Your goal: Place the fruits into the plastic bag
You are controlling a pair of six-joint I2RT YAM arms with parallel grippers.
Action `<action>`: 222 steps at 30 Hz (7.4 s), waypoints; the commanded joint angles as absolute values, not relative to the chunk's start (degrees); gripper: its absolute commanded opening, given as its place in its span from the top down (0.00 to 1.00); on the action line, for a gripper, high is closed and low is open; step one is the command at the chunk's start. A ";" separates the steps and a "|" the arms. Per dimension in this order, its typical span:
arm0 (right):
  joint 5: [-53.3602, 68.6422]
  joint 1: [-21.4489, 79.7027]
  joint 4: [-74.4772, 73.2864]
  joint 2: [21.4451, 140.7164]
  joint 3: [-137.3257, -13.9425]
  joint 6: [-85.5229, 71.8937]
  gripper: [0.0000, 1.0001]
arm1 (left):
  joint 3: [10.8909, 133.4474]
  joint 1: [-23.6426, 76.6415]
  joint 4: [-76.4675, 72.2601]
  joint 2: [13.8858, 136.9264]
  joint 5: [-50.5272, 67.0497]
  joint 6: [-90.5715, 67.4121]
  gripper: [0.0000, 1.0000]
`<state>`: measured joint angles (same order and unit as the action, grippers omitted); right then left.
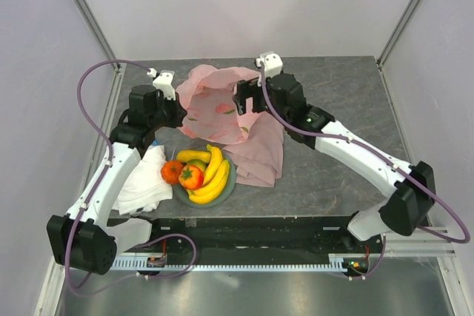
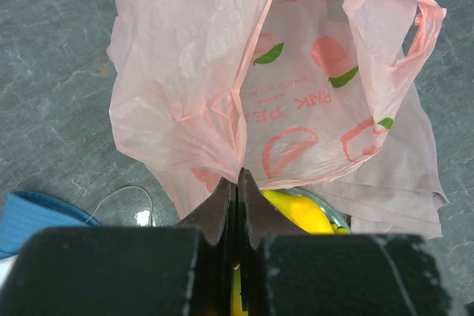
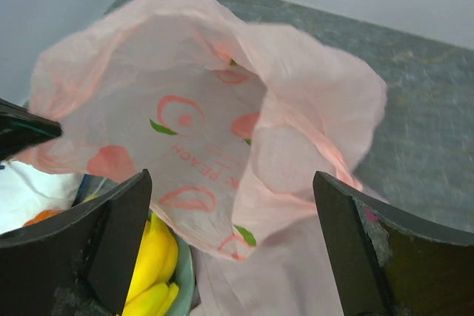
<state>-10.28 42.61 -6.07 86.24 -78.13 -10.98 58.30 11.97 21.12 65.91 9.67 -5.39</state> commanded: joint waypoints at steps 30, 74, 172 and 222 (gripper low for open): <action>-3.87 41.84 9.67 120.84 -90.69 -17.49 0.45 | 54.58 11.69 21.36 54.85 0.26 -4.04 0.98; -24.86 77.25 0.70 96.40 -74.00 -1.41 0.02 | 55.46 8.70 23.12 59.15 3.43 -5.98 0.98; -17.73 51.86 3.00 133.13 -111.33 -19.43 0.49 | 54.84 8.96 20.83 57.04 14.06 -6.77 0.98; -8.71 51.33 26.62 117.17 -84.74 -30.40 0.08 | 54.67 9.14 20.65 57.13 14.24 -6.85 0.98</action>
